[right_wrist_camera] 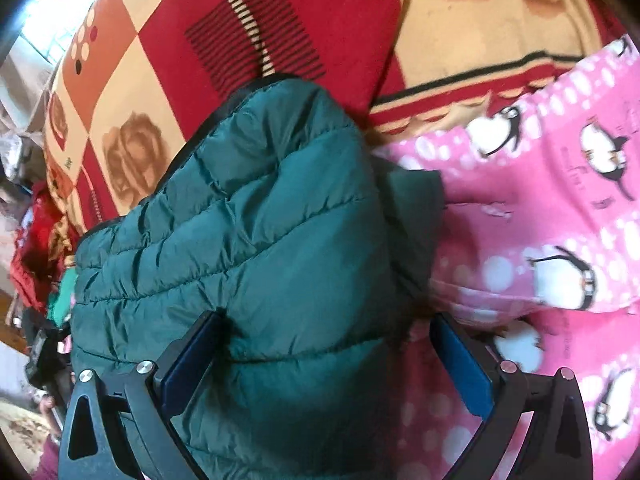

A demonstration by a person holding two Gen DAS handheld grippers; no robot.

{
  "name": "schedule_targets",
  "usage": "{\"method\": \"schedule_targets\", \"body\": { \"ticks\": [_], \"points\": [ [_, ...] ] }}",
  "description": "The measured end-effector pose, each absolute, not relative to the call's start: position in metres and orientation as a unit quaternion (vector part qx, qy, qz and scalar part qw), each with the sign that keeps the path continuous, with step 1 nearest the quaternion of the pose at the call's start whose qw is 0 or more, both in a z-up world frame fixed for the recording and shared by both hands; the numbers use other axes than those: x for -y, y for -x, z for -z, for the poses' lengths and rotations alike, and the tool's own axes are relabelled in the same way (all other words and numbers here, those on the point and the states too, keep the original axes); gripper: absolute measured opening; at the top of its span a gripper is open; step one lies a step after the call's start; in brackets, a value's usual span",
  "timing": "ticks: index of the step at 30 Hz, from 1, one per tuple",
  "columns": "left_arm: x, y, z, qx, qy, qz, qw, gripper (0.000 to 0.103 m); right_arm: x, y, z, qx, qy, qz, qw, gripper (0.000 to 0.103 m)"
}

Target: Fold large clothes

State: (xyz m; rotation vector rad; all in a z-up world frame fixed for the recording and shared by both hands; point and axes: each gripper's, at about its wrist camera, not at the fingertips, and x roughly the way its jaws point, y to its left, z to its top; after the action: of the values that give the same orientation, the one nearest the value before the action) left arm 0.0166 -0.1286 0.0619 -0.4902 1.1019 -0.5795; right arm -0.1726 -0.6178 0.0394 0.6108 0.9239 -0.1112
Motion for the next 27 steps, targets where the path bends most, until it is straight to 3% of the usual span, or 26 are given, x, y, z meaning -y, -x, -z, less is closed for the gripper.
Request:
{"method": "schedule_targets", "body": {
  "ticks": [10,11,17,18,21,27],
  "points": [
    [0.157,-0.026,-0.061,-0.527,0.184,0.281,0.781,0.101,0.620,0.158,-0.020,-0.449,-0.324,-0.005,0.833,0.103],
    [0.161,-0.023,-0.064,-0.521,0.174,0.284,0.786,0.087,0.617,0.158,-0.021,-0.448,-0.318,-0.010,0.836,0.102],
    [0.173,-0.003,-0.093,-0.481,0.128,0.281,0.820,0.048,0.597,0.165,-0.045,-0.432,-0.287,-0.012,0.855,0.061],
    [0.170,0.000,-0.098,-0.477,0.130,0.282,0.823,0.045,0.595,0.169,-0.051,-0.428,-0.283,-0.012,0.858,0.053],
    [0.167,0.012,-0.116,-0.462,0.129,0.289,0.828,0.038,0.586,0.181,-0.071,-0.411,-0.265,-0.015,0.872,0.043],
    [0.145,0.048,-0.151,-0.451,0.123,0.311,0.827,0.035,0.562,0.213,-0.113,-0.380,-0.266,-0.035,0.886,0.041]
  ]
}}
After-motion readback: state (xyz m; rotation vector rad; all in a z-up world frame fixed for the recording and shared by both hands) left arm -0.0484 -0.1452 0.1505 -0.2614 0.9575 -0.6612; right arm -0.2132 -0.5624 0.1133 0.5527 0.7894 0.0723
